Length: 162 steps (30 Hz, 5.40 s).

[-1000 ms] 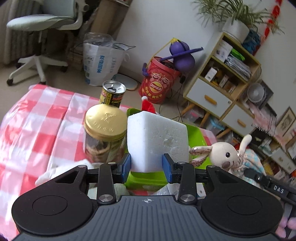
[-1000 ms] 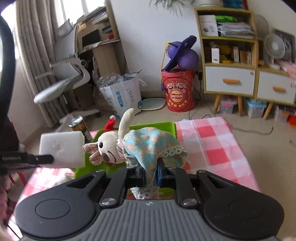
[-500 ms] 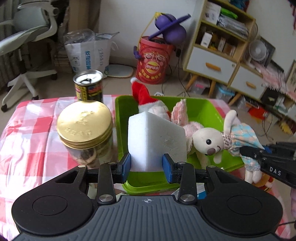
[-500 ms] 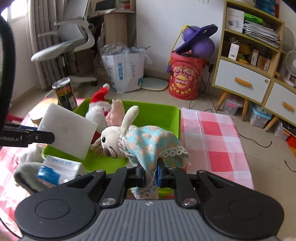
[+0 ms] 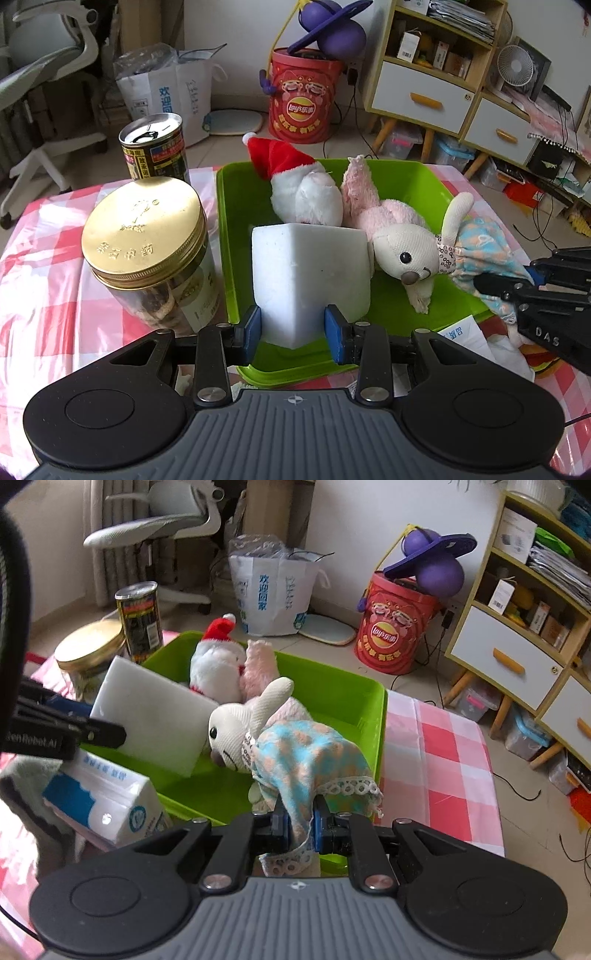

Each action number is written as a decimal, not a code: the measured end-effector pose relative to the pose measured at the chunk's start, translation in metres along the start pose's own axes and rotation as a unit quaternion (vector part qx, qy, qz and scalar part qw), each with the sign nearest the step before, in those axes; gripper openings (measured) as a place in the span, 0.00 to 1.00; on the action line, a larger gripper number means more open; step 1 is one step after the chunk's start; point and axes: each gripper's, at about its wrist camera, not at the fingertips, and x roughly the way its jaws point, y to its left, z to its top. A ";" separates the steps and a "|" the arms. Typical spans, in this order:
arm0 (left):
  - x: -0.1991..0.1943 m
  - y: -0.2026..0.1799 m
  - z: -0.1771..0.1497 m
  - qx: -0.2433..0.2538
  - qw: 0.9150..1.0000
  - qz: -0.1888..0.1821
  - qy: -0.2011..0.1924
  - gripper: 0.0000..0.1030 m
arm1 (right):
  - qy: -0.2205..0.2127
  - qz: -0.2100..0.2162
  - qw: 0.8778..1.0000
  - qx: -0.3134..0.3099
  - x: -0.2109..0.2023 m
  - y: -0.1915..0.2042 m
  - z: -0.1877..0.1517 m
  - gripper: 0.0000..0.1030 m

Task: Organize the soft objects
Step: 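Lift both items over the green bin and release them inside, then withdraw both tools and reach toward the white glove and grey-green towel, then grasp the white glove with the left tool while the right tool grasps the grey-green towel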

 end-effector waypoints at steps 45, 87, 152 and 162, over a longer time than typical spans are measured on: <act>-0.153 0.025 -0.067 -0.056 0.993 0.020 -0.102 0.95 | -0.070 -0.008 0.976 0.205 -0.173 -0.044 -0.050 0.62; -0.051 0.114 -0.111 0.072 0.992 0.052 -0.094 0.91 | 0.013 0.109 0.918 0.381 -0.050 0.140 -0.072 0.67; -0.070 -0.024 -0.168 0.053 0.997 -0.060 0.005 0.39 | 0.122 0.121 0.938 0.300 -0.078 0.046 -0.126 0.28; -0.072 -0.026 -0.169 0.059 0.997 -0.050 0.005 0.22 | 0.127 0.052 0.975 0.177 -0.066 0.081 -0.123 0.00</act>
